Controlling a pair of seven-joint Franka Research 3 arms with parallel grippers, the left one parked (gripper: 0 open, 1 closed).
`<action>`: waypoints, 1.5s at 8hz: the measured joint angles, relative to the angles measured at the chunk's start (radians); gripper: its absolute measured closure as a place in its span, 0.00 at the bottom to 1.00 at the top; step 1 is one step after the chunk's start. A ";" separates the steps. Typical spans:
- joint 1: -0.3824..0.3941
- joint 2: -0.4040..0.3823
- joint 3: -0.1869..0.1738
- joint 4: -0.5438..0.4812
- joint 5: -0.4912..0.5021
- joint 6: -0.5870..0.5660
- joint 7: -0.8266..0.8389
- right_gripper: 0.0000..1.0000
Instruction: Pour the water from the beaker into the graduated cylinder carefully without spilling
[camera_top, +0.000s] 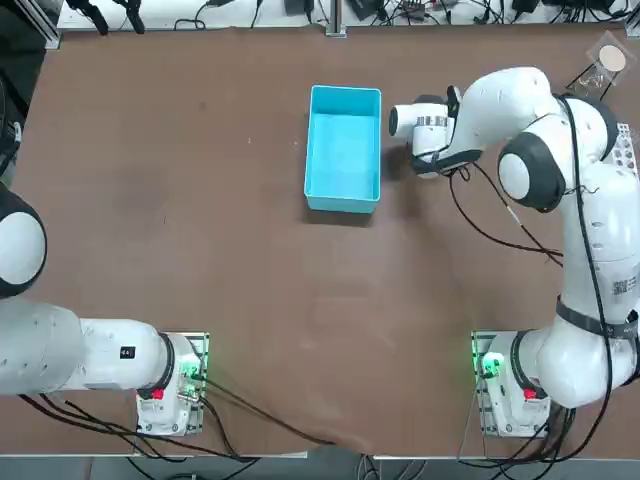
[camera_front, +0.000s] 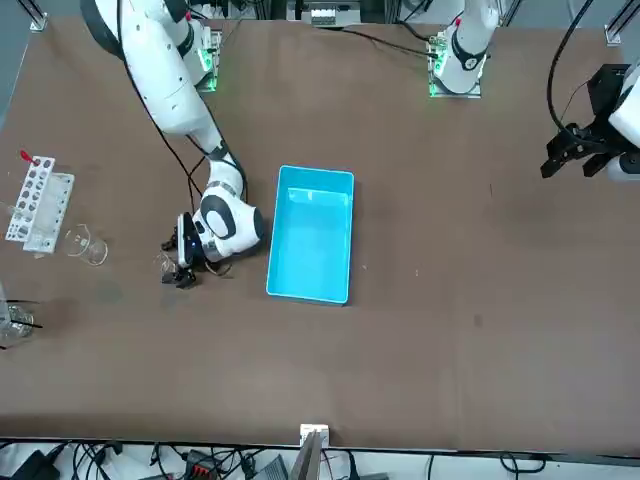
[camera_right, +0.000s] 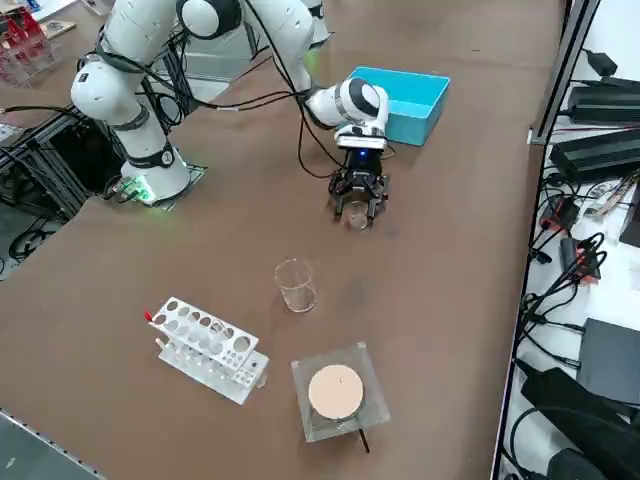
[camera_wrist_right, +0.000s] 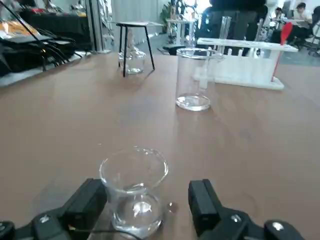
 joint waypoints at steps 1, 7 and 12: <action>0.005 -0.025 0.004 0.031 0.070 0.000 -0.045 0.00; 0.009 -0.242 0.032 0.255 0.563 -0.017 -0.617 0.00; -0.076 -0.361 0.029 0.267 0.823 -0.085 -1.192 0.00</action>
